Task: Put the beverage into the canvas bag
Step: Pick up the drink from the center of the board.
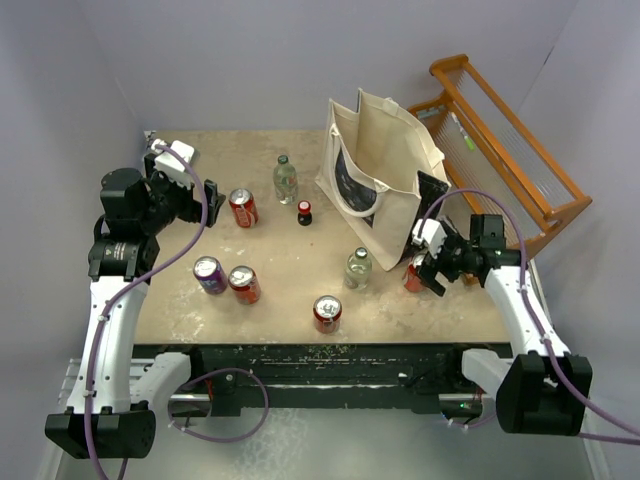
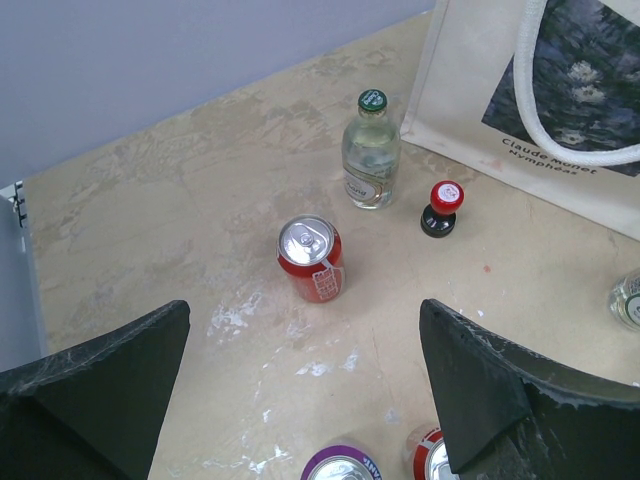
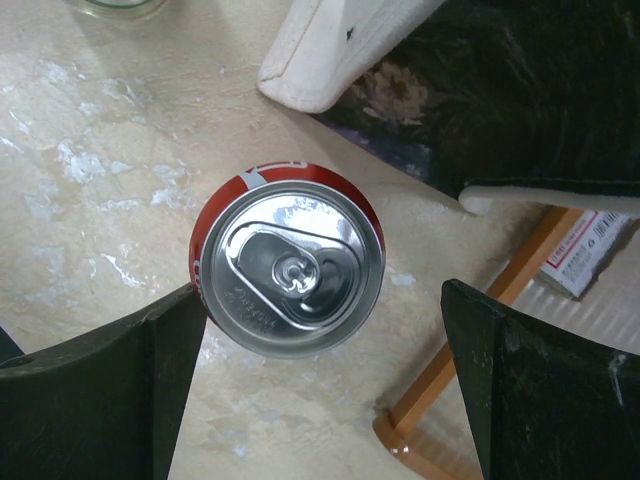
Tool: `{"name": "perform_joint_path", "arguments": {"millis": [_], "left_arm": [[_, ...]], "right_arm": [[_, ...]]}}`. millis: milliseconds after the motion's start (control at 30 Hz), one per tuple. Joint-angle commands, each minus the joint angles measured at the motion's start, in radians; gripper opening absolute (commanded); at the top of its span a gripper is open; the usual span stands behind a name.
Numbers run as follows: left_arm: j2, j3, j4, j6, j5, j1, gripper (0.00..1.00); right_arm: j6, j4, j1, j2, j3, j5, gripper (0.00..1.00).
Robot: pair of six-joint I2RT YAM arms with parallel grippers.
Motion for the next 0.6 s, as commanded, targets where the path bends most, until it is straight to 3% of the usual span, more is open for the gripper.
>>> {"name": "perform_joint_path", "arguments": {"millis": [0, 467, 567], "left_arm": [[-0.005, 0.018, 0.053, -0.003, 0.011, -0.004, 0.99], [-0.002, 0.01, 0.062, 0.001, 0.01, -0.004, 0.99], [-0.002, -0.001, 0.068, 0.009, 0.01, -0.005, 0.99]], "right_arm": [[0.008, 0.071, 0.007, 0.036, 0.009, -0.079, 0.99], [0.02, 0.058, 0.017, 0.086, 0.023, -0.124, 0.86], [0.026, 0.06, 0.017, 0.085, 0.025, -0.124, 0.78]]}}
